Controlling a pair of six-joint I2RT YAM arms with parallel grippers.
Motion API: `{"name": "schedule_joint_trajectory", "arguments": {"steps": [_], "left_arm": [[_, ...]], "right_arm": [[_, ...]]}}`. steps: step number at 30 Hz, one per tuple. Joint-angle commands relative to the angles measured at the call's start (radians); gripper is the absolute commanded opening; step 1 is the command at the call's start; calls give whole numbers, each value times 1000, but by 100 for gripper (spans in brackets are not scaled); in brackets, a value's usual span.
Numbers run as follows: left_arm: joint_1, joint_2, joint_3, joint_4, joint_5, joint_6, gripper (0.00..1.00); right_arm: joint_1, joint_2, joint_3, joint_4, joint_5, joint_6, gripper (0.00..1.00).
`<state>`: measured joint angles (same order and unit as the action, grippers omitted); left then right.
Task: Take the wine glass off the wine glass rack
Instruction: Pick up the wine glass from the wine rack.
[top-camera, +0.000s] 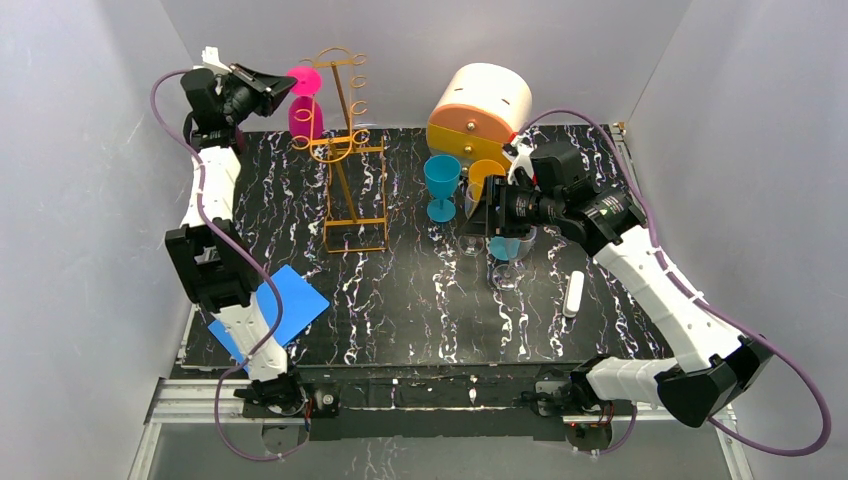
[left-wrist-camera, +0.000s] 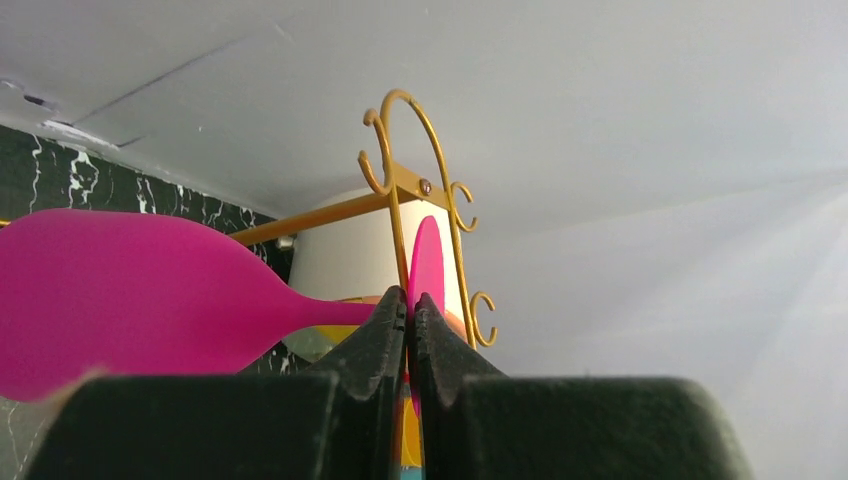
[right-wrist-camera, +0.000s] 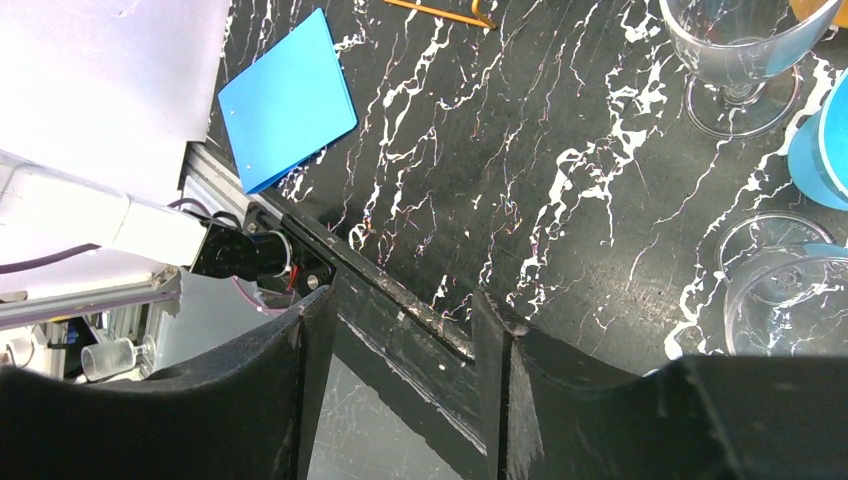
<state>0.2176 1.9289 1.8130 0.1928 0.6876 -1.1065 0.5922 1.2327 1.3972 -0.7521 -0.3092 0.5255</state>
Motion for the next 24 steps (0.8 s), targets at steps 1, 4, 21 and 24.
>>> {"name": "schedule_joint_trajectory", "arguments": {"steps": [1,4,21,24], "left_arm": [[18,-91,-23,102,-29,-57,0],[22,-87,-14,117,-24,-77,0],[31,-102,26,15,-46,-53,0],[31,-111,27,19,-40,-59,0]], "right_arm": [[4,-34,-5,38,14,10,61],[4,-36,-7,45,13,15,61],[4,-66,-25,79,9,22,72],[4,-94,-56,136,-15,18,74]]}}
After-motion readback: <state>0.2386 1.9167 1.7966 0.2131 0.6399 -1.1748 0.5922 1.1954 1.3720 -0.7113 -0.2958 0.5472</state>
